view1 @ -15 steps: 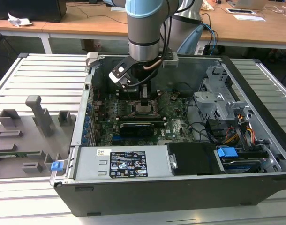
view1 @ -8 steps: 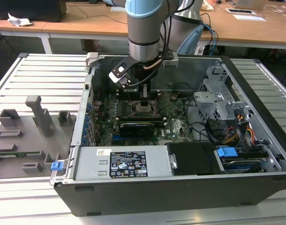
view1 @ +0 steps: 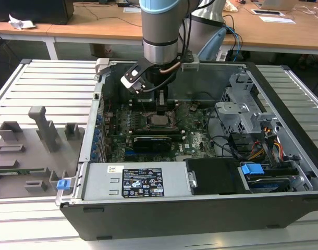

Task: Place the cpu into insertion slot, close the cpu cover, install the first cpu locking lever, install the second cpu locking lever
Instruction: 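Close the cpu cover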

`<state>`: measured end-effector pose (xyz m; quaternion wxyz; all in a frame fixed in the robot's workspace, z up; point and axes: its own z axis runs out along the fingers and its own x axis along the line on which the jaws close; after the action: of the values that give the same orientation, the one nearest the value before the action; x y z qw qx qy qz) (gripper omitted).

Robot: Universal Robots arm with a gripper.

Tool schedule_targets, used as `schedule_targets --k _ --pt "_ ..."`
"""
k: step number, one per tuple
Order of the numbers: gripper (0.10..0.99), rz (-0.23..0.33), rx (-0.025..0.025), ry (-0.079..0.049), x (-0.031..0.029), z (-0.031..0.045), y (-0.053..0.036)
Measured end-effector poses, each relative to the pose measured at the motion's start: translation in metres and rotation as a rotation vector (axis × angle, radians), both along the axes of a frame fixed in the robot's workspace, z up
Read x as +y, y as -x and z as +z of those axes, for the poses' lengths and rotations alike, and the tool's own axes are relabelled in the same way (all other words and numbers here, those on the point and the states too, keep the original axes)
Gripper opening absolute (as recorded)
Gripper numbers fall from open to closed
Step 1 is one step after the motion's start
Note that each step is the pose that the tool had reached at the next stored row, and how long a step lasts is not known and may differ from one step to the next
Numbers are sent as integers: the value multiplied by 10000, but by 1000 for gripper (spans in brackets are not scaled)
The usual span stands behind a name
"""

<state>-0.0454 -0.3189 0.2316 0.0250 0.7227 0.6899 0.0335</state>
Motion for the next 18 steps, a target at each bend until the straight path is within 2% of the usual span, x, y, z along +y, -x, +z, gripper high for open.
schedule_targets --k 3,10,14,15,18 --pt "106 1 21 1 0 24 -1" --pt "106 0 26 1 0 89 -1" --pt "106 0 26 1 0 154 -1" --pt "106 2 25 -1 -4 154 -2" --pt "106 0 26 0 -67 154 -1"
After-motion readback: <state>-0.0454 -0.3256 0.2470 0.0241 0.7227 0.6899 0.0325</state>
